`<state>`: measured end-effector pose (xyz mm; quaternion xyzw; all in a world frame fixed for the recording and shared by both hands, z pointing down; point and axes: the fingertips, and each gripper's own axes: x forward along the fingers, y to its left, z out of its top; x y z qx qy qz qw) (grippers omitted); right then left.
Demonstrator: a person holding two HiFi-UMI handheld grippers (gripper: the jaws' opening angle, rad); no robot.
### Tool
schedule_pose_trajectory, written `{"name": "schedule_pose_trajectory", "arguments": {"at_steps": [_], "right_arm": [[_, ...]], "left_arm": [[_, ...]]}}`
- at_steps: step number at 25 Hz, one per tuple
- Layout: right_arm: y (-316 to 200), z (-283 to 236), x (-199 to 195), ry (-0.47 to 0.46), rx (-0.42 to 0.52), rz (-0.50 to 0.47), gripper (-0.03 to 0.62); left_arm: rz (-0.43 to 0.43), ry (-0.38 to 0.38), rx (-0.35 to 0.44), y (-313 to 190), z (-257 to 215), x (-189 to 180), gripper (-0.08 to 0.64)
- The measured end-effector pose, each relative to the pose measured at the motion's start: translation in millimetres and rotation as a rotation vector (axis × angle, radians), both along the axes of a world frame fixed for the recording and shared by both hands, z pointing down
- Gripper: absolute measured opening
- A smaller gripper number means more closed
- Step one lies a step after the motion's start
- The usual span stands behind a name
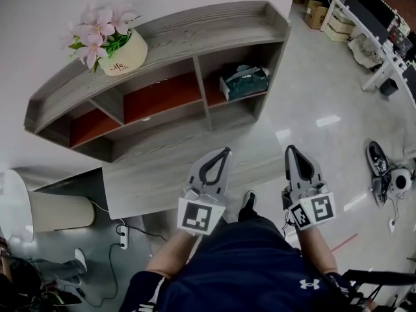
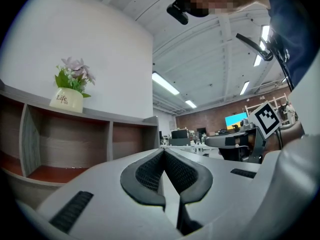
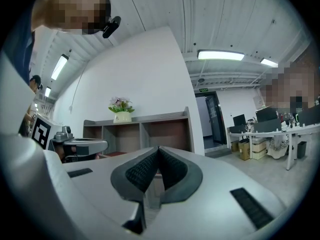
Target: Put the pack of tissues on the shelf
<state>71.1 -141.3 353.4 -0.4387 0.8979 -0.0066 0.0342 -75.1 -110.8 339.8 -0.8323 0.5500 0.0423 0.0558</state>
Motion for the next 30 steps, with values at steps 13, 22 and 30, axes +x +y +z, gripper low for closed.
{"name": "schedule_pose_trajectory", "arguments": {"at_steps": [13, 22, 30], "right_arm": [[-12, 1, 7, -0.025, -0.01, -0.013, 0.009], [-21, 5, 12, -0.026, -0.028, -0.016, 0.009], [-26, 10, 16, -0.041, -0.049, -0.023, 0.009]], "left_arm": [[-0.014, -0.028, -0.003, -15, 5, 7, 0.015], [-0.007, -0.048, -0.025, -27, 11, 15, 0.015], [-0.006, -0.05, -0.036, -32, 12, 19, 0.015]]}}
